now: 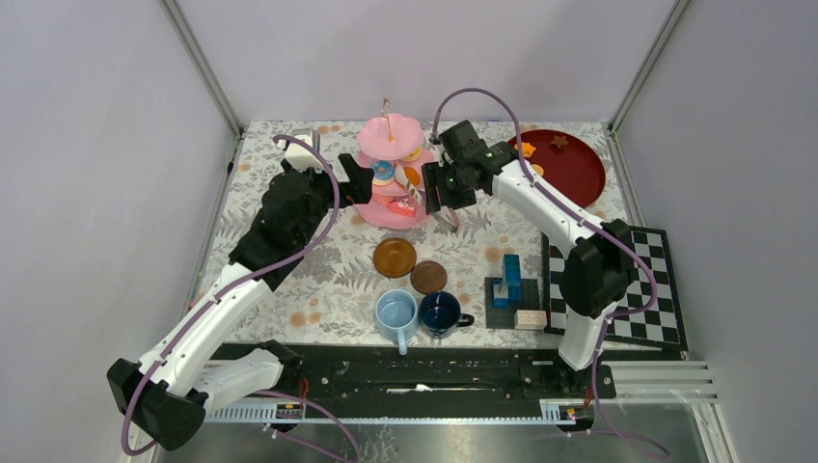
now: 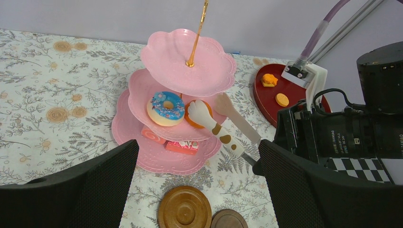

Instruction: Serve the afternoon tea

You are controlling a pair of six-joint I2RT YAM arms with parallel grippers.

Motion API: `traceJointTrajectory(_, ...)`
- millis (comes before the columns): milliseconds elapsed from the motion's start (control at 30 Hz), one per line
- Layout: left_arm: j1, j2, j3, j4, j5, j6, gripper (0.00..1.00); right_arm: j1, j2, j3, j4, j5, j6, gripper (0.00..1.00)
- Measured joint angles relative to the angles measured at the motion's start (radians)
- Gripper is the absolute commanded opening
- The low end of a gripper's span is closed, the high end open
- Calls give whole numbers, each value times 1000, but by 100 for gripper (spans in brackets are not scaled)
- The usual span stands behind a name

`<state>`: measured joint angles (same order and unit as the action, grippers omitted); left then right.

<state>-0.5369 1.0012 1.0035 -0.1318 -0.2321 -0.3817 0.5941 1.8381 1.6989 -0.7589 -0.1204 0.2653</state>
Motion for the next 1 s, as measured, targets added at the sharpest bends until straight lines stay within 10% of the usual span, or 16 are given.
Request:
traceJointTrajectory(667,0,0,0,0,1,0,99,-11,-264,-179,-1,174,-7,57)
traceJointTrajectory(1000,1,0,0,0,1,0,99,-362,-281,-290,21,179,-36,58)
